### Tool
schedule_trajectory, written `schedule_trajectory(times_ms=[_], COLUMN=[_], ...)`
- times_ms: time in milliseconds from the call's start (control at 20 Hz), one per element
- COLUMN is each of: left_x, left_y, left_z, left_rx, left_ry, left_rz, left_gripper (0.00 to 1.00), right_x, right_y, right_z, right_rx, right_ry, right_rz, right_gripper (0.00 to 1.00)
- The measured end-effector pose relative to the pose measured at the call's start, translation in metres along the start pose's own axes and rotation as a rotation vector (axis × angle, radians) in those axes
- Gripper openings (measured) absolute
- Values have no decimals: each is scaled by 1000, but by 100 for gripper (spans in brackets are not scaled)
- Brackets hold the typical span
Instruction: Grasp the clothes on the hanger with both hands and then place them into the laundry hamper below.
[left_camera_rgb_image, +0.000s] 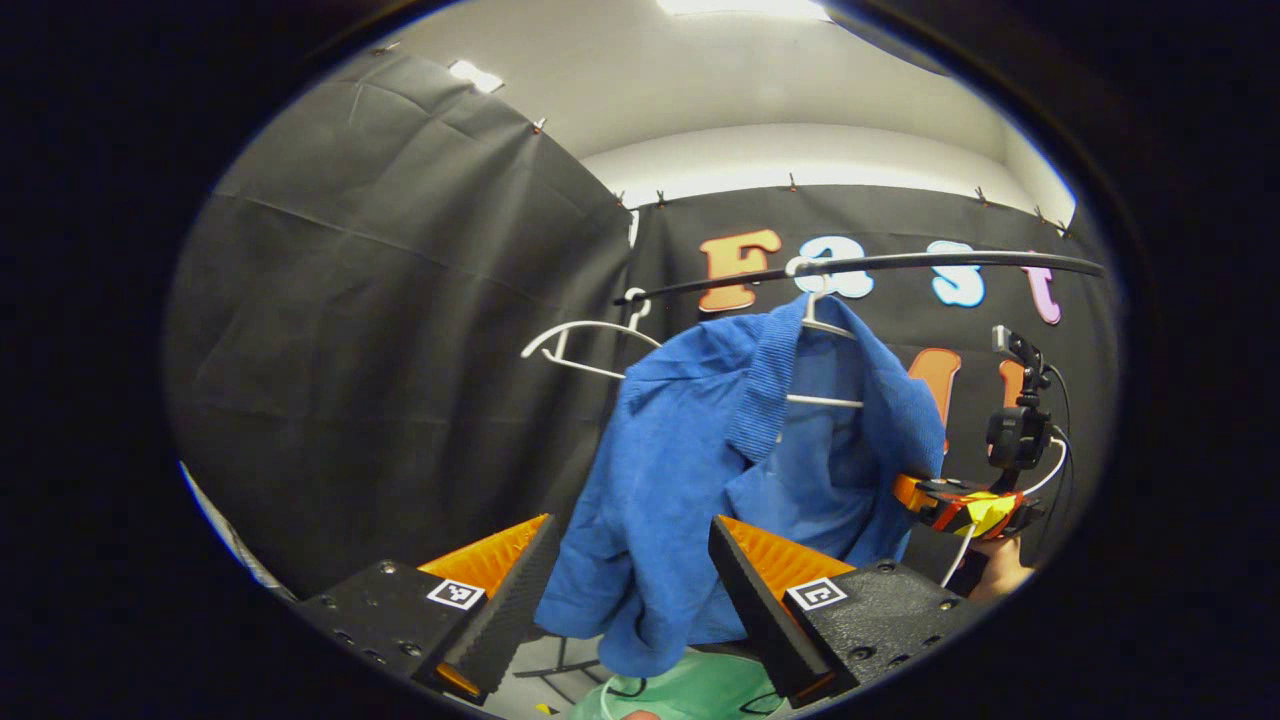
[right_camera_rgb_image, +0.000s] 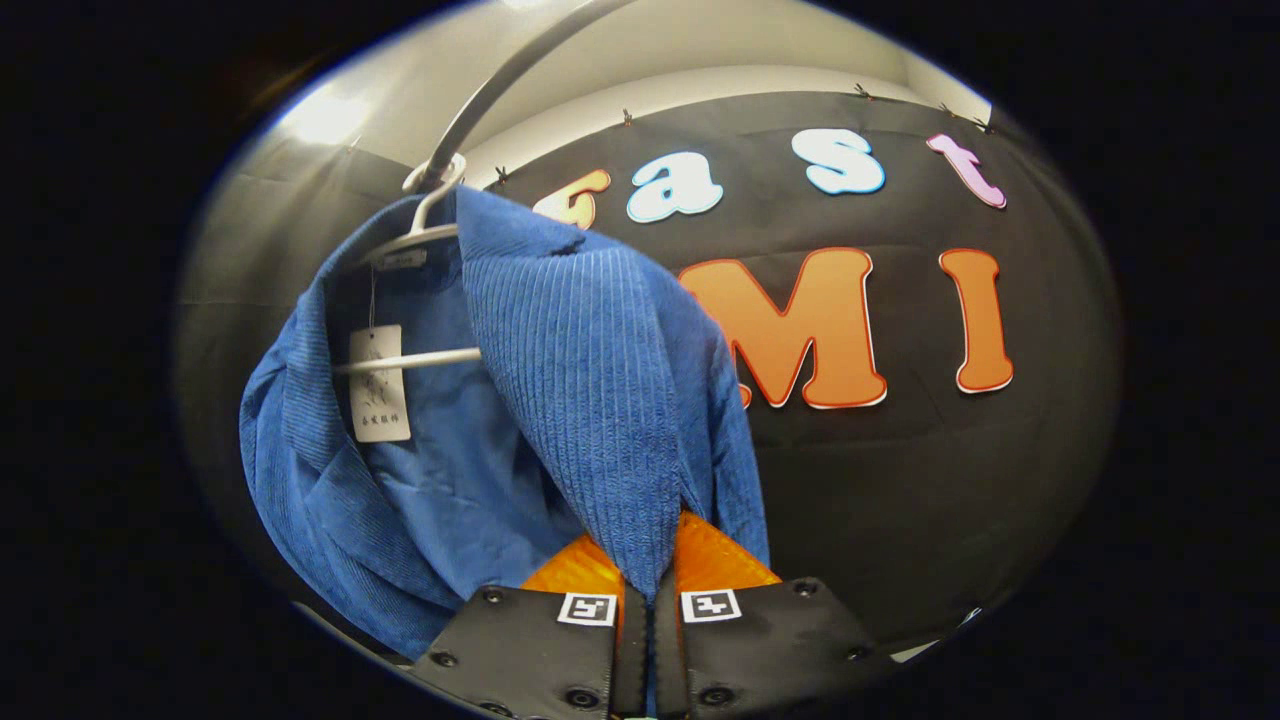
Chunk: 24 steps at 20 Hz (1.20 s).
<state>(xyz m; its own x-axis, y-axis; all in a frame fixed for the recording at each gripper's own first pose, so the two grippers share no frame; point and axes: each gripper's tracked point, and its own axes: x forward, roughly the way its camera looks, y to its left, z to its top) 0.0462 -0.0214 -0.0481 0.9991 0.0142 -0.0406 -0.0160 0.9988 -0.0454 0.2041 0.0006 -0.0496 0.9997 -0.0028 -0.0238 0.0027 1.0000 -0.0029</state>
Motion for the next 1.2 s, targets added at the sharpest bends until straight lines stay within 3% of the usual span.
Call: schedule_trajectory(times_ms=[50,150,200,250,500,600,700,750,800,1000,1100,1200], left_x=[10,29,40,51,108,125,145,154,162,168,164,162], left_y=[-11,-34,-43,-51,-78,-85,-83,-80,-72,-14,3,21], left_z=[-5,-13,-18,-25,-45,-37,-36,-38,-38,-36,-37,-45], left_rx=[-12,-39,-55,-73,-144,-157,-163,-162,-153,-24,33,146], left_ry=[6,18,27,37,51,16,-10,-16,-33,-104,-134,-142], left_rz=[-35,-92,-110,-121,-84,-40,28,68,119,352,359,316], left_gripper=[92,92,92,92,95,92,95,91,95,91,92,93], right_x=[-9,-30,-40,-50,-93,-105,-110,-110,-108,-103,-101,-100], right_y=[-3,-5,-6,-5,14,23,28,28,27,10,3,2], right_z=[12,39,52,64,99,97,96,96,96,97,99,100], right_rx=[-6,-14,-13,-10,-41,-27,-2,8,17,34,30,19], right_ry=[-23,-85,-116,-143,-241,-234,-231,-228,-228,-226,-233,-243], right_rz=[10,48,67,92,241,298,344,364,380,388,367,334], right_gripper=[4,4,10,10,10,10,10,11,10,10,10,10])
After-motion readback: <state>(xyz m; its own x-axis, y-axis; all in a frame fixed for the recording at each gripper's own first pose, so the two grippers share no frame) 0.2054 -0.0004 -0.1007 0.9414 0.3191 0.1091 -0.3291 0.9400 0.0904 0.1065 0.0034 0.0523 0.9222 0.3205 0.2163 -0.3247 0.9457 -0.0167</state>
